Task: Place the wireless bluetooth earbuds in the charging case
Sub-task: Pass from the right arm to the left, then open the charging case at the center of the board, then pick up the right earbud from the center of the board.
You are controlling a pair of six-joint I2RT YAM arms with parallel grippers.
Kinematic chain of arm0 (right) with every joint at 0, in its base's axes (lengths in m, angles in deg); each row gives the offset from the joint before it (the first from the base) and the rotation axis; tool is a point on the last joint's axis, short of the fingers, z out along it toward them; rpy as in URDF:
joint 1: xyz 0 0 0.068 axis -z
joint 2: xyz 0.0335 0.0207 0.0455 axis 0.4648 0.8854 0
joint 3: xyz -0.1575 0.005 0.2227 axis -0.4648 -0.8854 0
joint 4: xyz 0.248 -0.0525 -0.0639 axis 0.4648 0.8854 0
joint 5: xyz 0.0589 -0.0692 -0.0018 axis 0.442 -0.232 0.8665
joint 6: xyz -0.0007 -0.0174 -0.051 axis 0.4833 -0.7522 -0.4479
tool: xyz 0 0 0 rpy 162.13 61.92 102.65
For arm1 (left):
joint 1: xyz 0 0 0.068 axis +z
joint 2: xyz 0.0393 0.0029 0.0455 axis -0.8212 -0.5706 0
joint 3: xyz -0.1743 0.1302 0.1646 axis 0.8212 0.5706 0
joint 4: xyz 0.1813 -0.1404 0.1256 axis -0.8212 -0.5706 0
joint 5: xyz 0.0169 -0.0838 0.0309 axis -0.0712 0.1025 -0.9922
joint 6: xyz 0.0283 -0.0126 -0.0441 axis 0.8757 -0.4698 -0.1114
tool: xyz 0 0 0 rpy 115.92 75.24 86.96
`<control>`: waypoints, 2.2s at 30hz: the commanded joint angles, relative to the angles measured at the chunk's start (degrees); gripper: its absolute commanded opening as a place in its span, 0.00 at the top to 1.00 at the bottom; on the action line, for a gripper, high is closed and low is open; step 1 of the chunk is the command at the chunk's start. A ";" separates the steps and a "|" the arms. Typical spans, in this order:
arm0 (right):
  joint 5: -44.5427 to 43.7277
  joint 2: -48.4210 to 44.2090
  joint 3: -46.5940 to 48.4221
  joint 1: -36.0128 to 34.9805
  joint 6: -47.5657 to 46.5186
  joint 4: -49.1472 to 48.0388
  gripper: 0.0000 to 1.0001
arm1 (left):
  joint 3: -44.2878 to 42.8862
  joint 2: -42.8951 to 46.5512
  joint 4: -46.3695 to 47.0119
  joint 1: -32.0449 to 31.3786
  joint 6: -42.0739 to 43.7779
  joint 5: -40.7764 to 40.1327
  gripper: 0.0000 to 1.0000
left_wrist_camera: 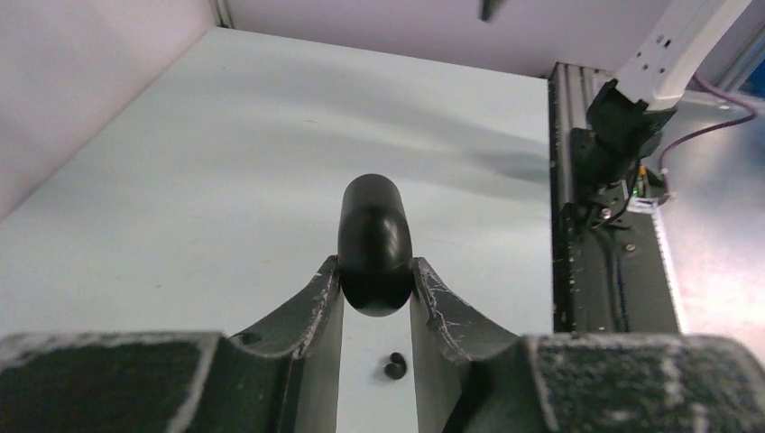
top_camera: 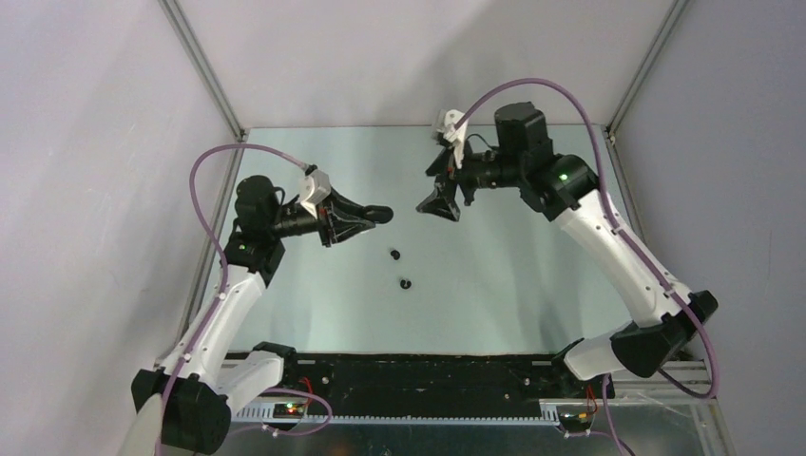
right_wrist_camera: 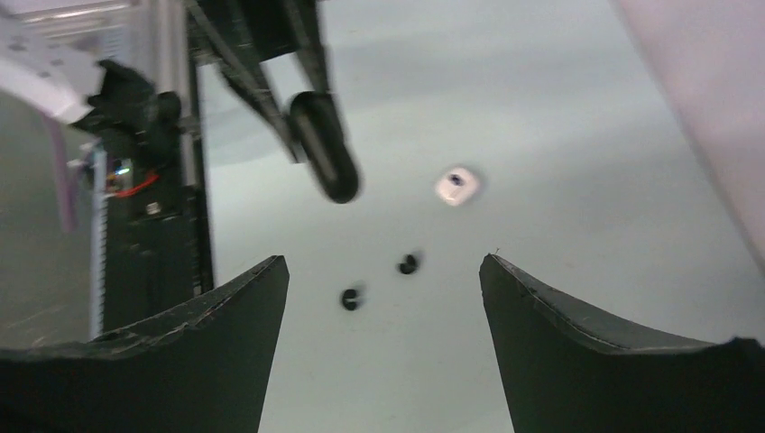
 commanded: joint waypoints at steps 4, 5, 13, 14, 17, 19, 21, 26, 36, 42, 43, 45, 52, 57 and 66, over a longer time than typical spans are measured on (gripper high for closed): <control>9.15 4.47 0.08 -5.61 -1.89 -0.56 0.21 | 0.19 0.44 2.16 0.23 10.66 4.26 1.00; 8.39 5.08 0.00 -6.42 -1.92 -1.55 0.22 | 0.33 0.25 2.12 0.01 10.87 4.35 1.00; 2.20 8.75 0.28 -8.39 0.28 -6.54 0.23 | 1.11 0.22 2.08 -0.55 11.13 5.33 1.00; 1.93 9.30 0.26 -8.44 0.35 -6.85 0.24 | 1.15 0.35 2.08 -0.79 11.18 5.41 1.00; 0.75 10.26 0.48 -8.66 -0.02 -7.31 0.24 | 1.15 0.18 2.08 -1.11 11.14 5.63 1.00; -0.14 10.91 0.53 -8.65 -0.20 -7.43 0.25 | 0.90 -0.05 2.08 -1.09 11.09 5.78 1.00; -0.50 11.49 0.86 -8.61 -0.39 -7.49 0.25 | 0.76 -0.24 2.08 -1.11 11.15 5.97 1.00; -3.50 11.47 1.58 -7.50 1.59 -9.28 0.28 | 0.74 -0.69 2.08 -1.20 10.82 6.51 1.00; -3.45 11.00 3.05 -4.46 3.96 -10.72 0.31 | 0.53 -1.82 1.99 -1.33 9.86 6.99 1.00; -1.93 10.69 1.59 -4.32 5.27 -11.07 0.34 | 0.29 -1.76 1.97 -1.31 9.24 6.74 1.00; -1.76 10.68 1.45 -4.32 5.26 -10.88 0.36 | 0.29 -1.77 1.98 -1.29 9.19 6.49 1.00; -1.31 10.56 1.18 -4.30 5.10 -10.65 0.36 | 0.18 -1.71 1.99 -1.32 8.46 5.34 1.00; 0.63 9.16 0.03 -4.34 3.73 -9.23 0.39 | -1.79 -4.19 2.32 -1.26 2.62 3.23 1.00; 1.92 8.32 -1.47 -4.26 3.00 -8.31 0.44 | -2.45 -5.00 4.71 -1.11 0.21 1.99 1.00; 0.72 6.06 0.38 -3.53 4.36 -8.69 0.29 | -1.89 -7.59 8.39 -0.80 -7.51 1.33 1.00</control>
